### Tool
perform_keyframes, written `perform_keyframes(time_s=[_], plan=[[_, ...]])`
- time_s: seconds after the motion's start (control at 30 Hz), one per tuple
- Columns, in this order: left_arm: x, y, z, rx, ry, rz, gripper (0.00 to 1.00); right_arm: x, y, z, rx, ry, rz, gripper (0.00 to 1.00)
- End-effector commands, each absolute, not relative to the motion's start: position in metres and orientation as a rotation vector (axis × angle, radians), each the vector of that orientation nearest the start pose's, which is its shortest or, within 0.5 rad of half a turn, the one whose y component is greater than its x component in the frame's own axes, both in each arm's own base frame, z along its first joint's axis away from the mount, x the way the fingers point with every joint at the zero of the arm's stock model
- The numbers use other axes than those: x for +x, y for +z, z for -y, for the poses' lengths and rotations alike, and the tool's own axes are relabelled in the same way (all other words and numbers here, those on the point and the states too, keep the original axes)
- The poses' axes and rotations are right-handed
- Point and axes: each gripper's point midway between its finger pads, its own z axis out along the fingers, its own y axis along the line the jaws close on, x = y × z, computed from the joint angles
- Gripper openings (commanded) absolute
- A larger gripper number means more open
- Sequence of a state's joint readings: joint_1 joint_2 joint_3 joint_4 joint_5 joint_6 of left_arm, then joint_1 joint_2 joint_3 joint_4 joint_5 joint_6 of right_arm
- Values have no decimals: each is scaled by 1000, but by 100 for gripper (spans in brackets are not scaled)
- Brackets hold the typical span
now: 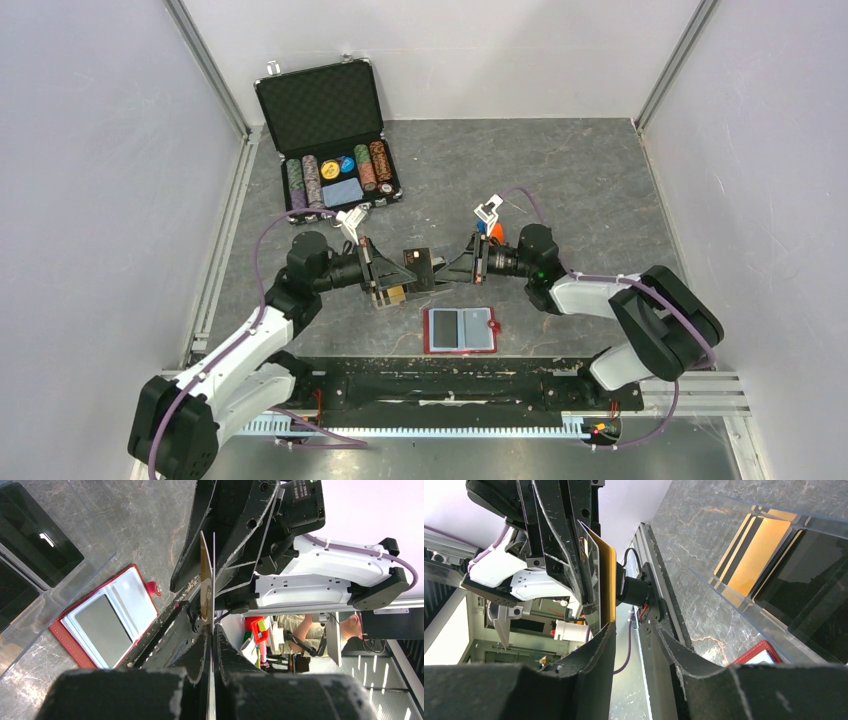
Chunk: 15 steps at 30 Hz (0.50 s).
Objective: Put the credit cards into the card holder
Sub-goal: Place the credit card in the storage box.
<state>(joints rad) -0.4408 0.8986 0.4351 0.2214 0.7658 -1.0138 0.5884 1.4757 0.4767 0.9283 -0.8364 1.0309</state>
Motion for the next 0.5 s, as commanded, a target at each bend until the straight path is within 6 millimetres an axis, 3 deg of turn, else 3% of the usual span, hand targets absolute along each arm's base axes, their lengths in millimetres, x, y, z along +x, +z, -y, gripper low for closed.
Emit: perform_keyframes(time_s=[0.0,0.3,0.47], plan=[[173,218,254,116,-1726,-2029,2,190,195,-326,-414,1905,-1846,35],[176,218,257,82,-1766,-1996,2,177,213,-332,-465,2004,-1763,38],[176,219,256,86,-1759,-1997,2,176,217,-334,-488,2004,-1750,6]])
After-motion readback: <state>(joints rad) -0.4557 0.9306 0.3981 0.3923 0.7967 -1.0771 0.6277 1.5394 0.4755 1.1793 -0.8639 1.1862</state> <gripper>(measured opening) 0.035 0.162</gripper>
